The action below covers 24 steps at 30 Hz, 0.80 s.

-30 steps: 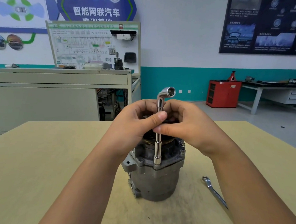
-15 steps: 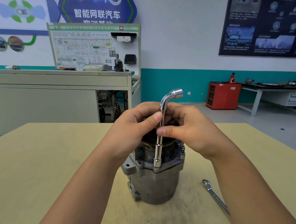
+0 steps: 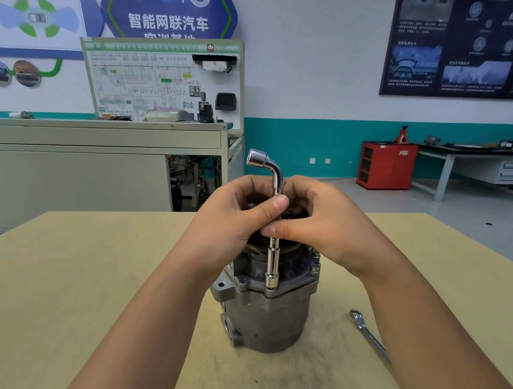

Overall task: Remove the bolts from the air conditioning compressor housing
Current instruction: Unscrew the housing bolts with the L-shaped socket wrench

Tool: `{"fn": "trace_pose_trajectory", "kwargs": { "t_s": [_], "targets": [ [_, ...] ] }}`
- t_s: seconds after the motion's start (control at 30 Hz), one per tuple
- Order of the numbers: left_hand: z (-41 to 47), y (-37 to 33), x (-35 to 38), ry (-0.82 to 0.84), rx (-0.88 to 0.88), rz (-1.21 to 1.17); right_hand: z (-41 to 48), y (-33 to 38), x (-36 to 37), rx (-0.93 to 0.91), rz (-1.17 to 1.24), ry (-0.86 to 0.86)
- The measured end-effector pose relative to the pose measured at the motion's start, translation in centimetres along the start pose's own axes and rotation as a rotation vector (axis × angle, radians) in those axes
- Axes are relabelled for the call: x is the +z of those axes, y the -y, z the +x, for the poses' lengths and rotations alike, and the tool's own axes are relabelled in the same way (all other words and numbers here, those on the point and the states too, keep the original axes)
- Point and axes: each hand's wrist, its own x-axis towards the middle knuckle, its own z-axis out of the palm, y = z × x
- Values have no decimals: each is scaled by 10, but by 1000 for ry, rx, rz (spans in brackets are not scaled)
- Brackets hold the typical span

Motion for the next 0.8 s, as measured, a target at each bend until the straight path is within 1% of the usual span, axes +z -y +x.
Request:
{"fn": "trace_pose_trajectory", "kwargs": {
  "t_s": [0.13, 0.37, 0.53, 0.67, 0.8],
  "targets": [
    [0, 0, 0, -7, -22, 10, 0, 0, 0, -8, 2, -9],
    [1, 3, 0, -23, -13, -12, 1, -2, -2, -51, 47, 39],
    [-2, -1, -2, 56, 13, -10, 2, -5, -4, -49, 64, 65],
    [-2, -3, -5, 89, 18, -12, 1, -7, -5, -33, 105, 82],
    [-1, 0, -8, 106, 13, 40, 1, -5, -5, -71, 65, 97]
  ]
}}
